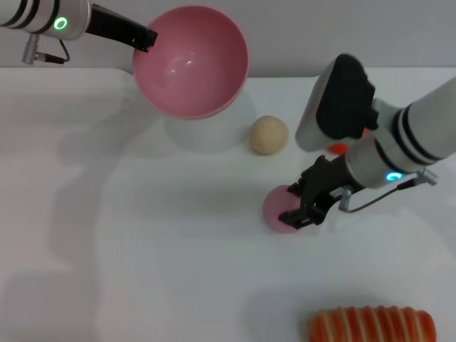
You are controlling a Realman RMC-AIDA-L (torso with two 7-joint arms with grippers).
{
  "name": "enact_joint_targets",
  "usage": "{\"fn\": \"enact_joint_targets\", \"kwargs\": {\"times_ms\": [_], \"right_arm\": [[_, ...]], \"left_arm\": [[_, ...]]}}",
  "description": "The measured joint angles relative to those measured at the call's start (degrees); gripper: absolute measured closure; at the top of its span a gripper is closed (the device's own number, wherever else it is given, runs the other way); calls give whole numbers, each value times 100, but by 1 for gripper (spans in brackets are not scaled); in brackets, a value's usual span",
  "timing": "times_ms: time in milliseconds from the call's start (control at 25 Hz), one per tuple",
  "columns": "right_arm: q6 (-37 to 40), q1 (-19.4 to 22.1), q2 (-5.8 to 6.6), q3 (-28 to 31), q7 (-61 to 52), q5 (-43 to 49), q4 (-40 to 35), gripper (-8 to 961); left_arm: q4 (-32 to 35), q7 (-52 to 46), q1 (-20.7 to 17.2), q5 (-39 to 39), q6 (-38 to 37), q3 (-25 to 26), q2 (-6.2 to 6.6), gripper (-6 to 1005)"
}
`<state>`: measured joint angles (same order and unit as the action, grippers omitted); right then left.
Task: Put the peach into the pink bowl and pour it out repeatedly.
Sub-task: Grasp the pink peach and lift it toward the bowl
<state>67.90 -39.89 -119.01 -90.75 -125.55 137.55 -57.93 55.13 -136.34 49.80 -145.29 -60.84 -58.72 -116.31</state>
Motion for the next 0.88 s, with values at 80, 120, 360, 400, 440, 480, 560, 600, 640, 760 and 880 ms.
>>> {"fn": "enact_joint_targets", "kwargs": {"times_ms": [80,120,360,400,440,480,560,600,640,760,880], "right_arm": [[-118,-1,-4,-150,-10,-29,114,426],[-157,-3,-5,-209,-16,-31,157,427],[-417,58,-13,-345,-31,-30,223,436],[-434,75,-12,-342,-29,-30,208,437],[-452,99,-10,-334,-29,-31,184,439],[-474,126,-6,-333,-22,-32,149,440],[-517,179,1,-342,-3,-29,64,443],[-530,191,2,-348,-1,-23,38,445],[-537,204,2,-349,3,-11,13,446],[-535,217,8,-350,12,-6,-45,570],[-443,291,12,-319,8,-6,-257,677]], "left_arm": [[0,0,0,0,0,0,0,964],[2,6,-2,0,12,0,-6,964],[6,16,-9,0,95,-27,-7,964],[6,16,-11,1,112,-40,-10,964],[5,17,-17,1,137,-52,-12,964],[3,17,-19,1,147,-56,-16,964],[-6,18,-23,1,175,-61,-28,964],[-6,18,-23,1,175,-61,-28,964],[-10,19,-23,1,182,-62,-31,964],[-19,20,-24,1,198,-62,-32,964],[-24,20,-29,1,209,-62,-30,964]]}}
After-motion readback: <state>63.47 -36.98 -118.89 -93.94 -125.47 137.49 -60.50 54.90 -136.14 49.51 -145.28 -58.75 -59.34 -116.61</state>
